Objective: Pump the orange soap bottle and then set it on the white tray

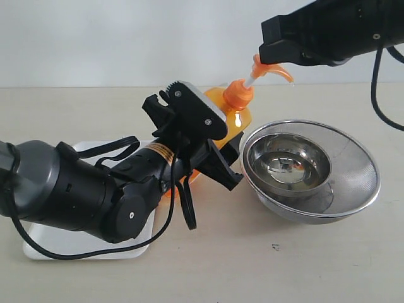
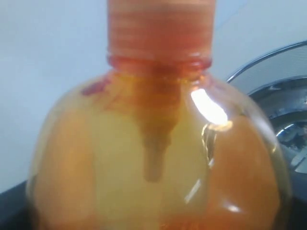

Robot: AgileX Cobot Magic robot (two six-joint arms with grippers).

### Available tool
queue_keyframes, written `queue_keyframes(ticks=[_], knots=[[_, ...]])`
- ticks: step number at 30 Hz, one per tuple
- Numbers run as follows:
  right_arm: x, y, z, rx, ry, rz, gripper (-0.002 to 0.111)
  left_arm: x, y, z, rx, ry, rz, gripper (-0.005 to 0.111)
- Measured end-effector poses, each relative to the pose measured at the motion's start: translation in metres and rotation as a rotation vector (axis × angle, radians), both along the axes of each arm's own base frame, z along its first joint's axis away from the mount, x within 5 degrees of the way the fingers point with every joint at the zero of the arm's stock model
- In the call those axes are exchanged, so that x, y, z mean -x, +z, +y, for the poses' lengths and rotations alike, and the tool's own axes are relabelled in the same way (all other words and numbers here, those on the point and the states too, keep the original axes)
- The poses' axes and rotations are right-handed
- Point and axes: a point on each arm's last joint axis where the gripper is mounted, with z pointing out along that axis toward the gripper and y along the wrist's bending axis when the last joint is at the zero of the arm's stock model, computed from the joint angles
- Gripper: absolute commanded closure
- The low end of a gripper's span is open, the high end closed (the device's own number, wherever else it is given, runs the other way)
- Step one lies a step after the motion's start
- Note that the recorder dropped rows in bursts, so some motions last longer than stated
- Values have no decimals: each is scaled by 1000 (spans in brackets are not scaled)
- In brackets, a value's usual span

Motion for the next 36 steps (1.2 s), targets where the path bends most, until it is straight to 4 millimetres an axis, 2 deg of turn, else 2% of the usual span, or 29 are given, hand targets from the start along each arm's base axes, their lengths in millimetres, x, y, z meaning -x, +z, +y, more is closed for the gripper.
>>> queue_keyframes(ticks=[27,36], knots=[[-3,-3,0,-6,-9,16,109,0,0,0,1,2,1,102],[12,12,-7,18,-8,-61,109,1,0,-2,2,-16,0,102]])
